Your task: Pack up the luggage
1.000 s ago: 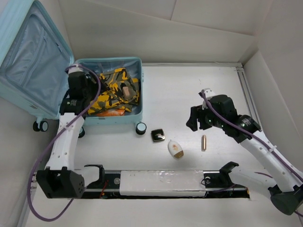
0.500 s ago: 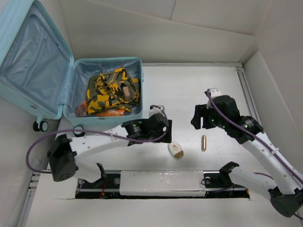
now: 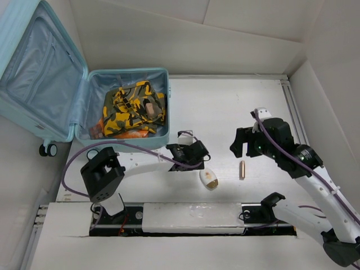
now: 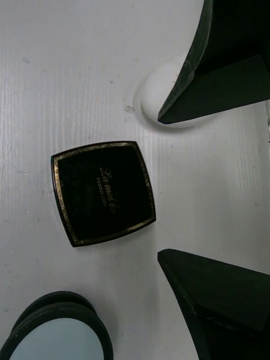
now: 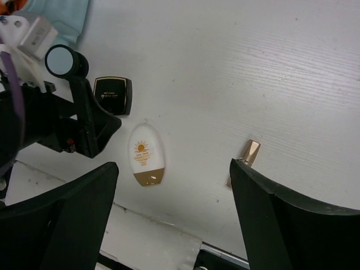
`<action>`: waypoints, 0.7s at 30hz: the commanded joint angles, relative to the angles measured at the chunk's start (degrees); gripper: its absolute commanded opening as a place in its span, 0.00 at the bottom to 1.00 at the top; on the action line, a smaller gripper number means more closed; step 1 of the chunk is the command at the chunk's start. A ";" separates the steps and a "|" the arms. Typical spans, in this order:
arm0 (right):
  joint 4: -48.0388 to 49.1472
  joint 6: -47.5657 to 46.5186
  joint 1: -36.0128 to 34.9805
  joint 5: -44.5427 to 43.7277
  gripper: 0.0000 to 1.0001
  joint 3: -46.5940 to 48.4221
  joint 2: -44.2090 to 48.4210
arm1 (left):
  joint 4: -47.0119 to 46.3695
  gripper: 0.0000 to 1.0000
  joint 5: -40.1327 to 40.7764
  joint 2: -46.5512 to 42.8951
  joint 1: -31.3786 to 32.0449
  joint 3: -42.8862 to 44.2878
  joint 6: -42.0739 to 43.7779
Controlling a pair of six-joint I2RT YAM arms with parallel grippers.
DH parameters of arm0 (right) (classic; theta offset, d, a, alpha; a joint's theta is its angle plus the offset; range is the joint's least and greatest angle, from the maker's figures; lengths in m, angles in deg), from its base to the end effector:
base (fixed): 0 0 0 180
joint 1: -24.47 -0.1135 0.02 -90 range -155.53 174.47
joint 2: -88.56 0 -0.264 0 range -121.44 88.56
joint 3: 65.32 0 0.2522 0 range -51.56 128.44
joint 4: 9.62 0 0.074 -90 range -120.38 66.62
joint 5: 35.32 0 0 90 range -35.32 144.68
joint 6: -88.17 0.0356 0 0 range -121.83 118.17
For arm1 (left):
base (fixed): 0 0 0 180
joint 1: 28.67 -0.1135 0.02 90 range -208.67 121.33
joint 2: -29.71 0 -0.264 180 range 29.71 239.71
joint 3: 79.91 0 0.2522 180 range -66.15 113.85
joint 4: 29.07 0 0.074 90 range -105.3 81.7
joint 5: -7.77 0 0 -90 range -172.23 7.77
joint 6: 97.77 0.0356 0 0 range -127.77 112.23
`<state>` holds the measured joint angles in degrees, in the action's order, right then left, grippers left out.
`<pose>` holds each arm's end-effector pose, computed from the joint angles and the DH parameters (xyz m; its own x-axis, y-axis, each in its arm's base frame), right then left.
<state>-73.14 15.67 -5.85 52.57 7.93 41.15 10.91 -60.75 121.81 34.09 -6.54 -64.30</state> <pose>0.1345 0.0771 0.3508 -0.6474 -0.0305 -0.7616 -0.2985 0.9295 0.2165 0.1600 -0.2822 0.2048 -0.8333 -0.0773 -0.5475 0.0820 0.9619 -0.2607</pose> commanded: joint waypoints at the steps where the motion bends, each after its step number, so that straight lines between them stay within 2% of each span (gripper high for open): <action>1: -0.34 -0.71 0.44 0.88 0.86 -0.24 1.01 | -0.37 0.92 2.26 2.82 -0.27 1.73 -1.91; 16: -0.34 -2.29 0.97 6.24 0.83 -1.30 2.59 | -2.22 0.87 4.72 11.17 -2.03 6.48 -0.60; 21: -1.48 -3.43 0.97 5.02 0.83 -0.68 2.59 | -2.75 0.76 4.72 12.75 -2.03 7.01 -0.60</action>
<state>-74.23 13.77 -5.22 57.68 6.66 43.11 7.96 -57.30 133.74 32.04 -1.07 -64.23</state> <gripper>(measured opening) 0.830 0.776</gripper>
